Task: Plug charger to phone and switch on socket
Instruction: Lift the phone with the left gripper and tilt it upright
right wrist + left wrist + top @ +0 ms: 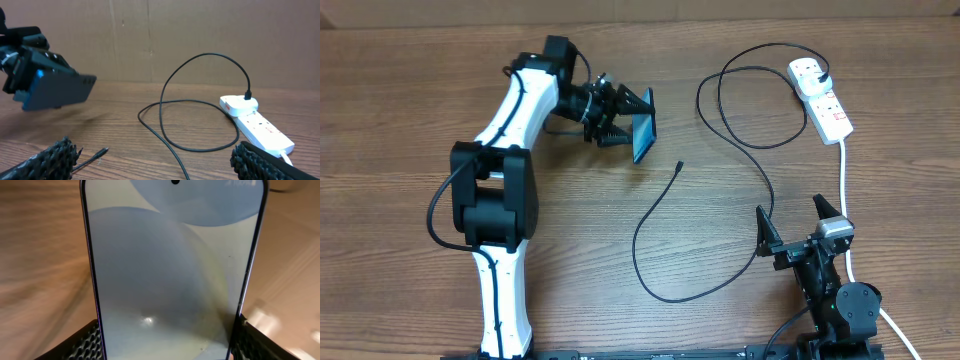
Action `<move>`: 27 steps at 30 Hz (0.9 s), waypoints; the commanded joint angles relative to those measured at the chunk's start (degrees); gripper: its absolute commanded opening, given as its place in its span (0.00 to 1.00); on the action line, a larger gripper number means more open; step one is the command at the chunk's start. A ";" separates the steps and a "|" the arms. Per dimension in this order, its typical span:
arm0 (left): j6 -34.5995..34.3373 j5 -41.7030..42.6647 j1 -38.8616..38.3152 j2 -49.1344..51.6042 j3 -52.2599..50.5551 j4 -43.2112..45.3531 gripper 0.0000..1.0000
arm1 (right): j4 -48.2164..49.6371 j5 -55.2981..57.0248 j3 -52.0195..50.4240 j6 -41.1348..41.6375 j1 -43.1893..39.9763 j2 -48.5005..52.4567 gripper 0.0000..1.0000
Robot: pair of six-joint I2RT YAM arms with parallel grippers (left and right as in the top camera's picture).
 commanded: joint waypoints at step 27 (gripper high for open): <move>-20.28 19.52 3.58 0.07 1.64 0.20 0.53 | 0.22 0.42 -0.57 -0.07 0.26 -0.68 1.00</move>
